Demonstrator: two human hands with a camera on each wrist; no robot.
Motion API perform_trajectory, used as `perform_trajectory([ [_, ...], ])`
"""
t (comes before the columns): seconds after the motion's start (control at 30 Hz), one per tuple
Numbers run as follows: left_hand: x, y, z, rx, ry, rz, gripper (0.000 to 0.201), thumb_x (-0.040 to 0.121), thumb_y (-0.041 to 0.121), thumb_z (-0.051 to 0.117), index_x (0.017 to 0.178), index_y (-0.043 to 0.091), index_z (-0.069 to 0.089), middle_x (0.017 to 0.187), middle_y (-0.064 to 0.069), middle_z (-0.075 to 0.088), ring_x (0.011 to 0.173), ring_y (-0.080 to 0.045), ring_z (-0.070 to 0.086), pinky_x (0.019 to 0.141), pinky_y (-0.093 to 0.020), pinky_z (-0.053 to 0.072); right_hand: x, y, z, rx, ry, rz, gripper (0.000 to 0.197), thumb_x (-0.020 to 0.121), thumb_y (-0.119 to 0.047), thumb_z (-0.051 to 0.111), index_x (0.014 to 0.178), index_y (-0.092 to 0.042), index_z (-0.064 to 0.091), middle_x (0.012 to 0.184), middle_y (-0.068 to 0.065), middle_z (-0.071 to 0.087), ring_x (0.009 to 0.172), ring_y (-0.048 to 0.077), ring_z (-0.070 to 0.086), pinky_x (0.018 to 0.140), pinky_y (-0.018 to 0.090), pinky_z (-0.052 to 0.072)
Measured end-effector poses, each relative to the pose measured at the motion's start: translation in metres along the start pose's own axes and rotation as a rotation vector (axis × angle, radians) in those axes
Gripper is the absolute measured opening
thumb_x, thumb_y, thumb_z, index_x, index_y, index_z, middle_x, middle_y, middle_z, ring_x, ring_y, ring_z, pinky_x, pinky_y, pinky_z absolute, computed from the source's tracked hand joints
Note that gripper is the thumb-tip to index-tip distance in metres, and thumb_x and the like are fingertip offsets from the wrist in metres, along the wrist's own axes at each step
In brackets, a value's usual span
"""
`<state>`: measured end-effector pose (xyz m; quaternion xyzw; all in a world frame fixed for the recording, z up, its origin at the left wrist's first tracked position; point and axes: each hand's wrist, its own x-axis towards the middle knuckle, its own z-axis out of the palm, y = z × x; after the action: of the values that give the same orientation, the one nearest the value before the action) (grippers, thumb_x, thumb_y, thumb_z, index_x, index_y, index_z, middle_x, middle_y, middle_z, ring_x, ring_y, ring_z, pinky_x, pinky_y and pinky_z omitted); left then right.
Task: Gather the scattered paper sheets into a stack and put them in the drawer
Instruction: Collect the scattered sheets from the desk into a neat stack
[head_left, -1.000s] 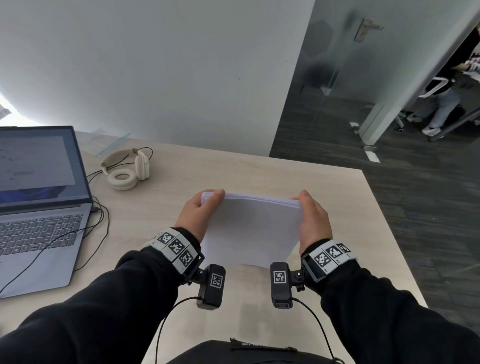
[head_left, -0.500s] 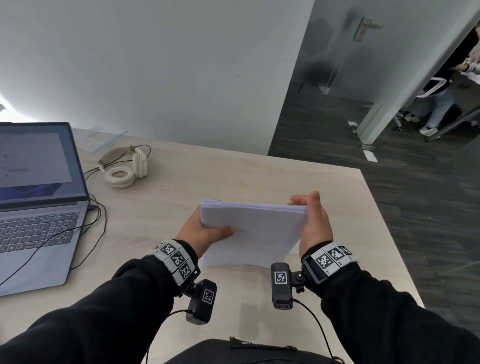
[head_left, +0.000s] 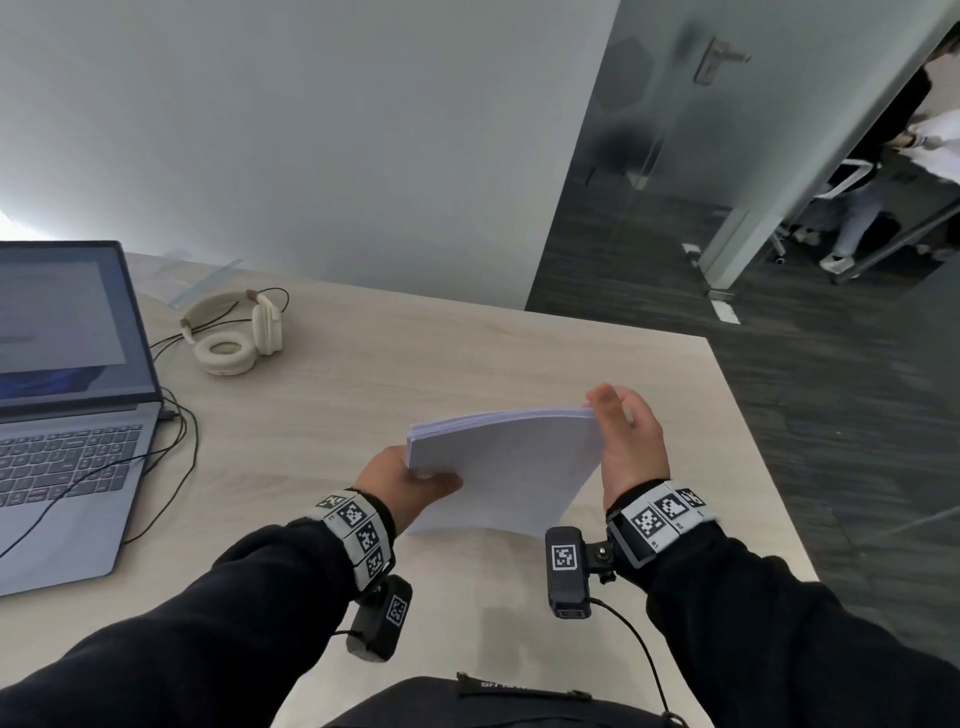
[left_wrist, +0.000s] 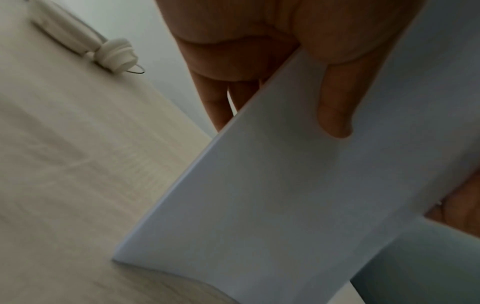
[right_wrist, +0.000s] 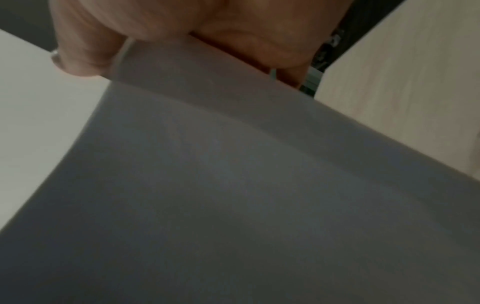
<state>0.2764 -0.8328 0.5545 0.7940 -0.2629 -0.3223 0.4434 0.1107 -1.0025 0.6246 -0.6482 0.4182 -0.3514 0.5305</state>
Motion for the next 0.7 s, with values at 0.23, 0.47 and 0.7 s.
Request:
perform_trajectory([
  [0.23, 0.007, 0.009, 0.006, 0.134, -0.018, 0.047, 0.022, 0.077, 0.033, 0.08, 0.095, 0.022, 0.073, 0.092, -0.001, 0.074, 0.088, -0.02, 0.068, 0.085, -0.036, 0.054, 0.017, -0.042, -0.025, -0.77, -0.295, -0.652, 0.074, 0.059, -0.08, 0.065, 0.118, -0.036, 0.057, 0.119, -0.025, 0.056, 0.116, -0.002, 0.051, 0.099, 0.036, 0.04],
  [0.47, 0.007, 0.014, 0.009, 0.144, 0.005, 0.072, 0.019, 0.076, 0.031, 0.081, 0.088, 0.018, 0.073, 0.087, -0.004, 0.073, 0.086, -0.025, 0.067, 0.083, -0.042, 0.054, 0.012, -0.07, 0.011, -1.315, -0.801, -0.491, 0.04, 0.08, -0.041, 0.054, 0.119, -0.051, 0.05, 0.104, -0.017, 0.066, 0.094, 0.013, 0.062, 0.08, 0.032, 0.05],
  [0.7, 0.008, 0.024, 0.013, 0.191, 0.086, 0.125, 0.032, 0.079, 0.035, 0.078, 0.106, 0.024, 0.066, 0.098, 0.005, 0.067, 0.097, -0.02, 0.062, 0.082, -0.031, 0.048, 0.019, -0.067, 0.004, -1.316, -0.695, -0.5, 0.015, 0.088, -0.033, 0.051, 0.095, -0.035, 0.064, 0.088, -0.009, 0.066, 0.087, 0.021, 0.061, 0.075, 0.033, 0.049],
])
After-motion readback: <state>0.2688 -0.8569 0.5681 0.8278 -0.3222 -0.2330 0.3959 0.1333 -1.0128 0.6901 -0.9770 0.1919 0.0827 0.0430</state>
